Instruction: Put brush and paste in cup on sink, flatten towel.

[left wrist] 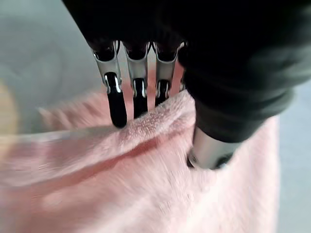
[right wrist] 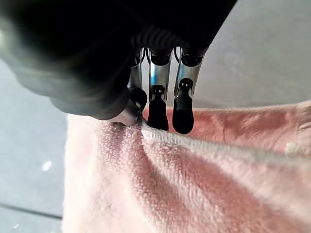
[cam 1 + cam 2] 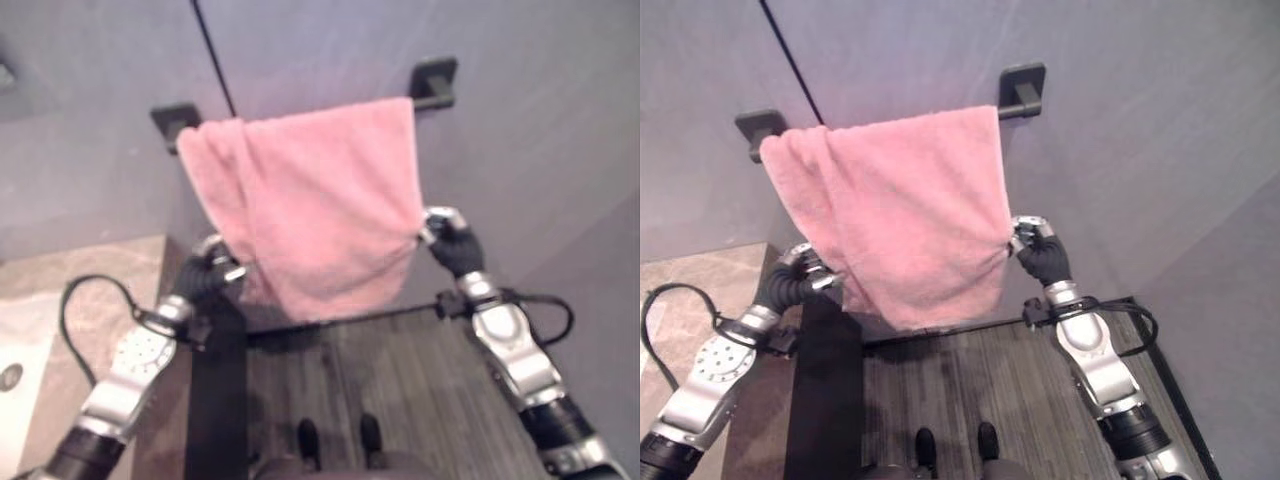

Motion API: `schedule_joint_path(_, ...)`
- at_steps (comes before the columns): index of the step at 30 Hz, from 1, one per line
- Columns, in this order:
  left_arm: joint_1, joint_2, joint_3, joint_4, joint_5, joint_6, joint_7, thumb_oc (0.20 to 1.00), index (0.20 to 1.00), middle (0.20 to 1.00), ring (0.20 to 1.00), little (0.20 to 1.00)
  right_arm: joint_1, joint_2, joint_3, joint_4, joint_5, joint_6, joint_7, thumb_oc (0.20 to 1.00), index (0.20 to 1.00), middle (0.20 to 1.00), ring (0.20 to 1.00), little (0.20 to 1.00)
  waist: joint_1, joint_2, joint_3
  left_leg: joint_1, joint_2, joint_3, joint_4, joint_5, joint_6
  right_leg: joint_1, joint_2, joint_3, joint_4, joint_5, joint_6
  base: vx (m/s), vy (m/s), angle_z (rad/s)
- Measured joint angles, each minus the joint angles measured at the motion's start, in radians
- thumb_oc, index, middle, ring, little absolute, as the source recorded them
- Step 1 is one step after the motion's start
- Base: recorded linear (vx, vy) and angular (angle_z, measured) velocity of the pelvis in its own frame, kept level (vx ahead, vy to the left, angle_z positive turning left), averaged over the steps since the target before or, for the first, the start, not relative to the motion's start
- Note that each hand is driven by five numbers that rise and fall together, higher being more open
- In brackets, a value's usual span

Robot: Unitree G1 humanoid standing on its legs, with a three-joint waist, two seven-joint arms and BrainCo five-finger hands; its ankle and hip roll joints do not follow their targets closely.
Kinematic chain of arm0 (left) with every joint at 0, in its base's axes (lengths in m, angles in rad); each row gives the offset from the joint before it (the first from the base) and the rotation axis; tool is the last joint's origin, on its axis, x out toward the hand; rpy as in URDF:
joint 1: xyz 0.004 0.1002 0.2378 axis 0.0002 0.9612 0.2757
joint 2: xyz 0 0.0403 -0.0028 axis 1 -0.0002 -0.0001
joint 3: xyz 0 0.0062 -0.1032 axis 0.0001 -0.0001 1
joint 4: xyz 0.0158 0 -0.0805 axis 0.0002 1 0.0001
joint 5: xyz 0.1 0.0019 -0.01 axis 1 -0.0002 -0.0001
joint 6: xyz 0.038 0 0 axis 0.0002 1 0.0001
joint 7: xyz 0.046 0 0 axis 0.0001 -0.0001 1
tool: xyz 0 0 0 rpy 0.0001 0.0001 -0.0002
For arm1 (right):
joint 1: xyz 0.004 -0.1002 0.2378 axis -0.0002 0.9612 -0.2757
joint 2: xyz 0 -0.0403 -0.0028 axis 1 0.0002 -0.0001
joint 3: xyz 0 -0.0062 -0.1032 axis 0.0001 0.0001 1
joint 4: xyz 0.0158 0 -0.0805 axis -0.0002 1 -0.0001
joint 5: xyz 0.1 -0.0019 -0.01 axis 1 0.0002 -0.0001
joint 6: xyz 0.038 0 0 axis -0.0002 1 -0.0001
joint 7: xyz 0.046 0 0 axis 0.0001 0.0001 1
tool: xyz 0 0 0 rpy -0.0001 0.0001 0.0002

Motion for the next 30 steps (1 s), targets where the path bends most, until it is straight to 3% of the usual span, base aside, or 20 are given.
schedule_joint_path(7,0.019,-0.002,0.004,0.025,0.019,0.009,0.001,1.0,1.0,1.0,1.0,1.0,0.001,0.0,-0.005,0.005,0.001,0.01,0.0,0.2,0.2,0.2,0.2,0.2,0.001,0.0,0.0,0.003,0.0,-0.003,0.0,0.001,0.0,0.004,0.0,-0.006,0.0,0.0,0.0,0.0,0.0,0.0)
schedule_joint_path(9,0.038,0.011,0.025,0.041,0.091,0.033,0.001,1.0,1.0,1.0,1.0,1.0,0.001,0.001,-0.006,0.029,0.009,0.015,0.004,1.0,1.0,1.0,1.0,1.0,0.002,0.0,0.0,0.016,0.0,-0.004,0.0,0.0,0.0,0.016,0.0,-0.005,0.0,-0.002,0.0,0.0,0.0,0.0)
schedule_joint_path(16,0.131,0.033,0.129,0.034,0.239,0.06,-0.003,1.0,1.0,1.0,1.0,1.0,0.043,0.0,-0.023,0.069,0.009,0.057,0.017,1.0,1.0,1.0,1.0,1.0,0.002,0.003,-0.002,0.017,0.002,-0.011,-0.004,-0.003,-0.003,0.019,0.001,-0.007,-0.006,-0.015,-0.001,0.0,-0.001,0.02)
schedule_joint_path(22,0.175,0.064,0.14,0.035,0.306,0.121,-0.071,1.0,1.0,1.0,1.0,1.0,0.105,-0.008,-0.055,0.132,0.008,0.101,0.04,1.0,1.0,1.0,1.0,1.0,-0.001,0.002,-0.003,0.017,0.002,-0.006,0.0,-0.003,-0.003,0.017,0.001,-0.004,-0.005,-0.014,-0.001,-0.01,-0.002,-0.02)
schedule_joint_path(27,0.115,0.013,0.077,0.151,0.307,0.13,-0.09,1.0,1.0,1.0,1.0,1.0,0.137,-0.004,-0.053,0.285,0.006,0.153,0.061,1.0,1.0,1.0,1.0,1.0,-0.006,0.0,-0.011,0.02,0.002,0.003,0.0,-0.003,-0.002,0.018,0.002,0.0,-0.003,-0.014,-0.002,-0.01,-0.001,-0.03)
schedule_joint_path(30,0.077,-0.087,0.001,0.289,0.307,0.145,-0.087,1.0,1.0,1.0,1.0,1.0,0.173,0.034,-0.062,0.362,0.002,0.155,0.063,1.0,1.0,1.0,1.0,1.0,-0.033,-0.008,-0.018,0.024,0.003,0.007,0.0,-0.004,-0.002,0.021,0.003,0.002,-0.006,-0.014,0.0,0.0,0.0,0.0)
